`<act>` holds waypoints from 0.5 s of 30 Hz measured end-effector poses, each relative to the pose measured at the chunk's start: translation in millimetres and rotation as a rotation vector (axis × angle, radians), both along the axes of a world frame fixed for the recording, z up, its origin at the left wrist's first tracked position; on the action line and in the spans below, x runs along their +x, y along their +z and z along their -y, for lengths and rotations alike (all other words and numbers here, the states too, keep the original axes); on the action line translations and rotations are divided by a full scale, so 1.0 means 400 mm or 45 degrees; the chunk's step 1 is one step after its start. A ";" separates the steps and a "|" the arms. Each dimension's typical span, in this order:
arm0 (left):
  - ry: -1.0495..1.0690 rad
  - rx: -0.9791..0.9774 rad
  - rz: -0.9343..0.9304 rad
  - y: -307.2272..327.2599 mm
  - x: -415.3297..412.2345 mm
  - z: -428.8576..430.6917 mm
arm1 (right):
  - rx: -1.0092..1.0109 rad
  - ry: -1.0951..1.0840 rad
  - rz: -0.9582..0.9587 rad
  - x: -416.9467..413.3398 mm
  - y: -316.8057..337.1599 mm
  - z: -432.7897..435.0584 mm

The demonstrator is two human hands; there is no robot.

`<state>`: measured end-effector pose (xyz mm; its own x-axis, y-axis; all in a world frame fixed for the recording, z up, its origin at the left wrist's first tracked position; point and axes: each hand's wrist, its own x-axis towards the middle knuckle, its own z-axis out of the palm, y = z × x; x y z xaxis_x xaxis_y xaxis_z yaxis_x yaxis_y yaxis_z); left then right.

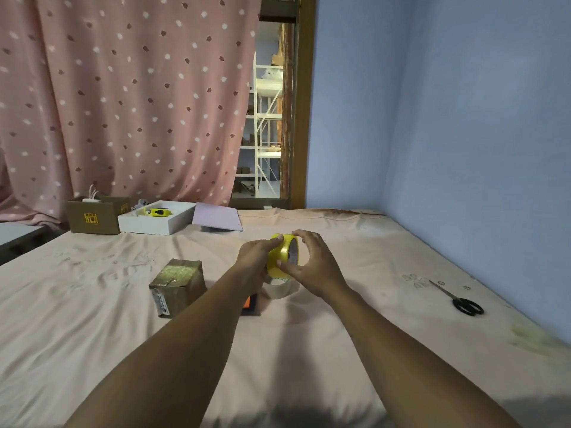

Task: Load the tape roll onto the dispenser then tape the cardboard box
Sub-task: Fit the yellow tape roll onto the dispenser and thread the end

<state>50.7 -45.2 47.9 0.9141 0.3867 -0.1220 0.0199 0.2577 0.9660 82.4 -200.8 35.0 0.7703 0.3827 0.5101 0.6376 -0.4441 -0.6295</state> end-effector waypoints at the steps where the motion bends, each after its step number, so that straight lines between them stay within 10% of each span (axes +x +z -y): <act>1: 0.013 0.025 -0.004 0.003 -0.005 0.002 | -0.032 -0.018 0.055 -0.003 0.005 -0.007; 15: 0.120 0.002 -0.020 0.022 -0.032 0.004 | -0.152 -0.164 0.214 -0.005 0.057 -0.054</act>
